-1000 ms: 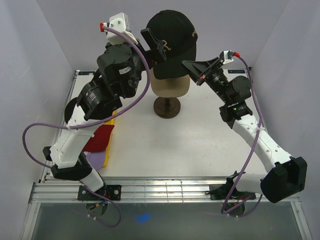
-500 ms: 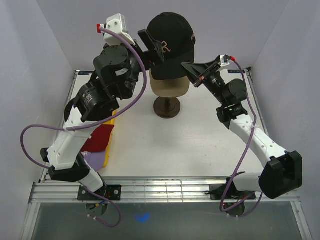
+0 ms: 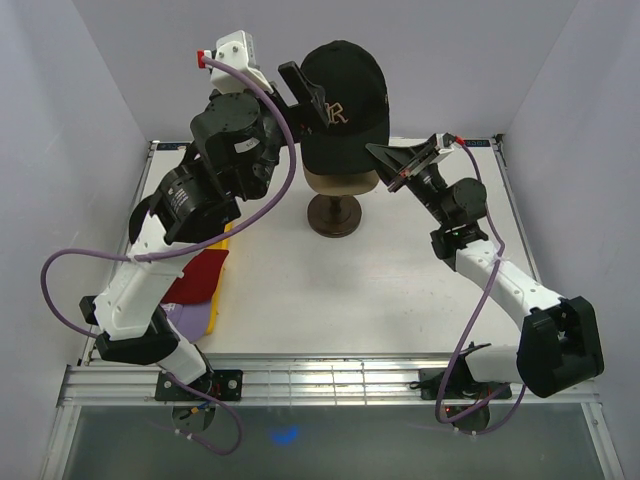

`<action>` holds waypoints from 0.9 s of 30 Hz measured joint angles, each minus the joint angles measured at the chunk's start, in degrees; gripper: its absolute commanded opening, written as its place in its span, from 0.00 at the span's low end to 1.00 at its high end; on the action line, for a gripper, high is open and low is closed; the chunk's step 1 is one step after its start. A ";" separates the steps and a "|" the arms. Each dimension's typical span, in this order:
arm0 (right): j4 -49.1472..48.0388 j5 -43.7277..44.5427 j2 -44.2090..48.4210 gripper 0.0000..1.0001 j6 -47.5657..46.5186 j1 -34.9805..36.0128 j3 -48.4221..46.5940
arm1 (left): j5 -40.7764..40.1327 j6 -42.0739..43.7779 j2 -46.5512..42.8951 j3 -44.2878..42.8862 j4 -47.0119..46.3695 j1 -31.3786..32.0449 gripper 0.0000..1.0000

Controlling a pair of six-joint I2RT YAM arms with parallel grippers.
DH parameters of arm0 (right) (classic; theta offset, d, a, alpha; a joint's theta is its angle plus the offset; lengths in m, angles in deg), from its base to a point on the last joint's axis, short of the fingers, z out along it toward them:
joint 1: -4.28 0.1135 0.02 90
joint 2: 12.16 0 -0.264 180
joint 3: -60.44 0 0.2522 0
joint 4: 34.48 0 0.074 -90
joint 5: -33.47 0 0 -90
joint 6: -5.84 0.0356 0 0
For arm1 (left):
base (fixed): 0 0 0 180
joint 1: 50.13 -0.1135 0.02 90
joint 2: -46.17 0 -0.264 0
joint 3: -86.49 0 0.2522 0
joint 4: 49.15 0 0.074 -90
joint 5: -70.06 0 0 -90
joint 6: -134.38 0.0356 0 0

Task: Stack the hats

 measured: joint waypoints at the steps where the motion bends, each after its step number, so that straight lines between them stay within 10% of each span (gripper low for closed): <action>1: -1.03 0.00 0.00 0.08 0.63 -0.09 0.96 | -0.02 -0.09 0.00 0.17 0.02 0.00 0.93; 27: -3.28 -2.43 -0.98 0.08 3.15 -0.79 5.42 | -0.57 -0.98 -0.28 2.34 0.70 0.00 0.93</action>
